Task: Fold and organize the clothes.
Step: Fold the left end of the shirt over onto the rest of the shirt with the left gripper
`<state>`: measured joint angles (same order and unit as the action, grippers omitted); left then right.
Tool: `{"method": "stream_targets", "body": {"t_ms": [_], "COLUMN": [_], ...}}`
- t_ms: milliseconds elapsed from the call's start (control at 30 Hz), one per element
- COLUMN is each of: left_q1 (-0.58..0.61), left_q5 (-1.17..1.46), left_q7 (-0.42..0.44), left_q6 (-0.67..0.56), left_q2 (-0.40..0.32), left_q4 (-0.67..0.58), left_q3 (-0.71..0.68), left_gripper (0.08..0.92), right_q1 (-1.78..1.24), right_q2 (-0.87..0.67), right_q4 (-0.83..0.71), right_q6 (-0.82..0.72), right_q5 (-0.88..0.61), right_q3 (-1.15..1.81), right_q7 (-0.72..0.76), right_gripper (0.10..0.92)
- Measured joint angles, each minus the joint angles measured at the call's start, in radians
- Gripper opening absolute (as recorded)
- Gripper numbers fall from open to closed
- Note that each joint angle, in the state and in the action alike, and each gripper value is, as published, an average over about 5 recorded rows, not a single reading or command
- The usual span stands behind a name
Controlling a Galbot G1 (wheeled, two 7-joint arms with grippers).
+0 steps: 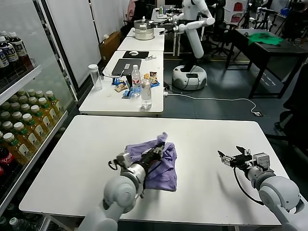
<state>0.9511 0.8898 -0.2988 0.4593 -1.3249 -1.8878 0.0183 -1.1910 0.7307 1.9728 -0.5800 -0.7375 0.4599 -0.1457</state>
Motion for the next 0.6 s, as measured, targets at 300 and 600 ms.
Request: {"method": "stream_targets", "body": {"t_ms": [300, 600], "left_q1": [0.028, 0.138], "left_q5": [-0.112, -0.287], "left_q7": [0.093, 0.053], "left_q6": [0.003, -0.048], "left_q2": [0.010, 0.060], "left_q4": [-0.010, -0.035], "left_q3": [-0.017, 0.098], "left_gripper": [0.593, 0.809], "right_q1": [0.001, 0.007], "right_q2": [0.000, 0.014], "right_q4": [0.002, 0.005], "right_q6": [0.000, 0.001], "right_q5": [0.002, 0.014], "right_q3": [0.002, -0.011], "right_q7": [0.002, 0.003], "right_gripper": [0.823, 0.823]}}
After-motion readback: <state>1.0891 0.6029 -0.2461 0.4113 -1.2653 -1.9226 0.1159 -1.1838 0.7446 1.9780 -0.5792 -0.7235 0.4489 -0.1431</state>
